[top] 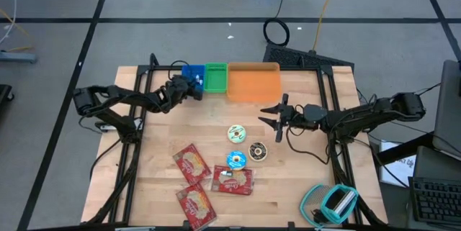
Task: Pick & Place Food Item
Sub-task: Put the green food coloring bottle into the blue bin, then put the black donut into the green bin
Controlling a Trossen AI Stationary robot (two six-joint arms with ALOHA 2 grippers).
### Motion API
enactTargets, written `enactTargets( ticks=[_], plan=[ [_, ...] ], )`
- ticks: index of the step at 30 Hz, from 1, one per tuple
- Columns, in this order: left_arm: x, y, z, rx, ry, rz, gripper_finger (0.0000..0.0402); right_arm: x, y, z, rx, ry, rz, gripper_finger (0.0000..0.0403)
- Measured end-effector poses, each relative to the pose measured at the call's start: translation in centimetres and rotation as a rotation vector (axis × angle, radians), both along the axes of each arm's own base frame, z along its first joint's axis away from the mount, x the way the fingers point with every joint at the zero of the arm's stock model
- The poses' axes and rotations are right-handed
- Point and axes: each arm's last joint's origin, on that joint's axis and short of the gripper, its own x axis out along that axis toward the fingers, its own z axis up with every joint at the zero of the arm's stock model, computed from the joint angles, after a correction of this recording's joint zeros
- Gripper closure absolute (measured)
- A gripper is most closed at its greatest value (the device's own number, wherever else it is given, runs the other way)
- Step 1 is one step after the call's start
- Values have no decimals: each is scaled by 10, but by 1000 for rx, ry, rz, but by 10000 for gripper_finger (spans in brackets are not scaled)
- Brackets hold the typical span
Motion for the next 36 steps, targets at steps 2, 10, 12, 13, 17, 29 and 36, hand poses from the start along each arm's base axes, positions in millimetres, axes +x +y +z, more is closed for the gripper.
enactTargets(
  ticks=[2,10,12,13,17,29,36],
  plan=[
    [-1,1,0,19,21,13,253,0,0,0,0,3,1,273],
    [6,-2,8,-20,-28,-141,158,0,5,-1,23,8,152,273],
    [12,-4,17,-14,-65,-208,146,0,8,-1,26,9,211,273],
    [13,-6,22,-7,-74,-242,141,0,10,-1,26,10,225,273],
    [24,-19,47,43,-150,-359,137,1,21,-3,13,18,270,273],
    [47,-80,63,-11,-229,-769,144,15,40,-36,44,231,200,264],
    [51,-97,64,52,-205,-774,144,36,53,-60,65,647,94,198]
  ],
)
